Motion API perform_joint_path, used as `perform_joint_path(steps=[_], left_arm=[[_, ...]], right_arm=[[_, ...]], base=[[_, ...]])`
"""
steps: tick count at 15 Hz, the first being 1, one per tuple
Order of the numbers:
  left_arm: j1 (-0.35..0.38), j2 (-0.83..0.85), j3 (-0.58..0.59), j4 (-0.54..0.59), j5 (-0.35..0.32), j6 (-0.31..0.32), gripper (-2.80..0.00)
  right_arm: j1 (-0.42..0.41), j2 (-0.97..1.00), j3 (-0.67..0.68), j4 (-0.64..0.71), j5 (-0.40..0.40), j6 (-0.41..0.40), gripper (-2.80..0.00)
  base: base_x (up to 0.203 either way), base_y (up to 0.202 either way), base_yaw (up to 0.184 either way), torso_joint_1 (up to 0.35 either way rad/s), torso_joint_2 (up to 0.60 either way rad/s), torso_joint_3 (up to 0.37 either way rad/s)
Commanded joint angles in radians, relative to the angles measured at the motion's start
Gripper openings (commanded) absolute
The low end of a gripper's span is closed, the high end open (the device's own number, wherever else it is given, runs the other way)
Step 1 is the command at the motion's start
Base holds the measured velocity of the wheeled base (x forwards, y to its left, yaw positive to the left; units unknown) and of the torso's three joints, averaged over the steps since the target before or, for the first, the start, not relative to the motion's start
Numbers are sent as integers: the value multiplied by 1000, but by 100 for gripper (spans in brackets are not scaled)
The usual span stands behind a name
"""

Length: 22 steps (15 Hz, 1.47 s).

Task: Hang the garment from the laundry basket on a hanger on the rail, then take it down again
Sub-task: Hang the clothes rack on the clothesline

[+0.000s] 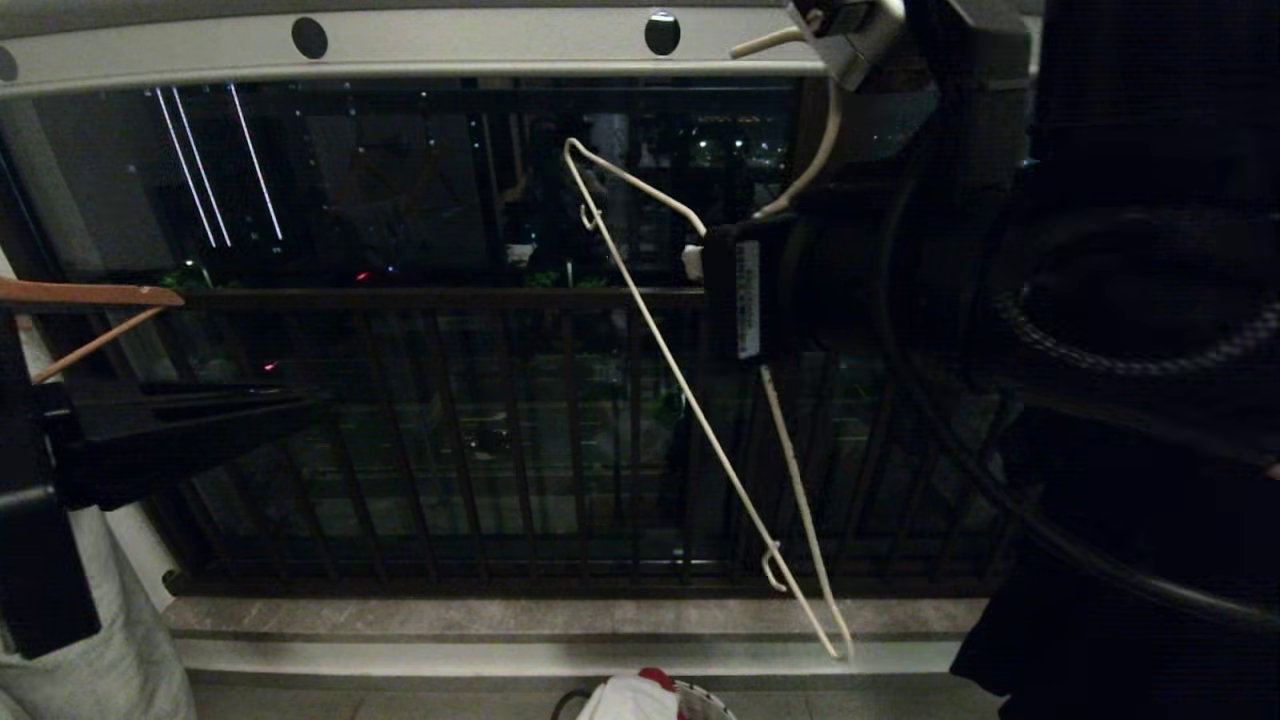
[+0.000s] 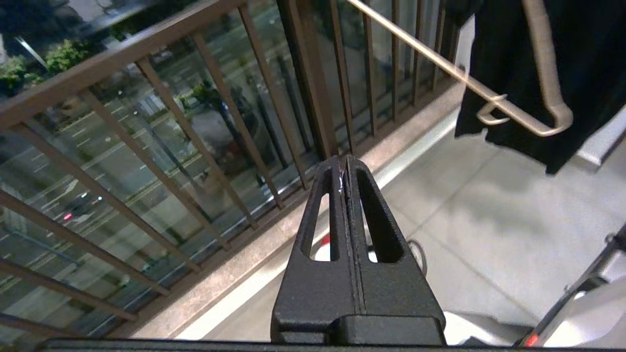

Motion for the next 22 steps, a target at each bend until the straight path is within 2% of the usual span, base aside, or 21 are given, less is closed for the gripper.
perform_joint_path(steps=[1,4,7,9,14,22], left_arm=[[0,-9,-5,0,1,-2,-280],[1,-33,-5,-12,1,-1,-280],[3,-47,5,-78,2,-6,-280],[3,-59,4,-79,4,-13,-280],[3,-72,4,-80,4,-15,-280],[3,-99,1,-85,4,-13,-280]], right_arm=[[2,104,-78,-2,-36,1,-280],[-8,158,-168,0,-86,-1,-280],[-34,212,-241,6,-135,-4,-280],[-41,238,-272,11,-137,-24,-280],[-97,310,-408,7,-138,-138,-280],[-107,332,-441,13,-138,-208,-280]], base=[[0,0,0,0,0,0],[0,0,0,0,0,0],[0,0,0,0,0,0],[0,0,0,0,0,0],[0,0,0,0,0,0],[0,0,0,0,0,0]])
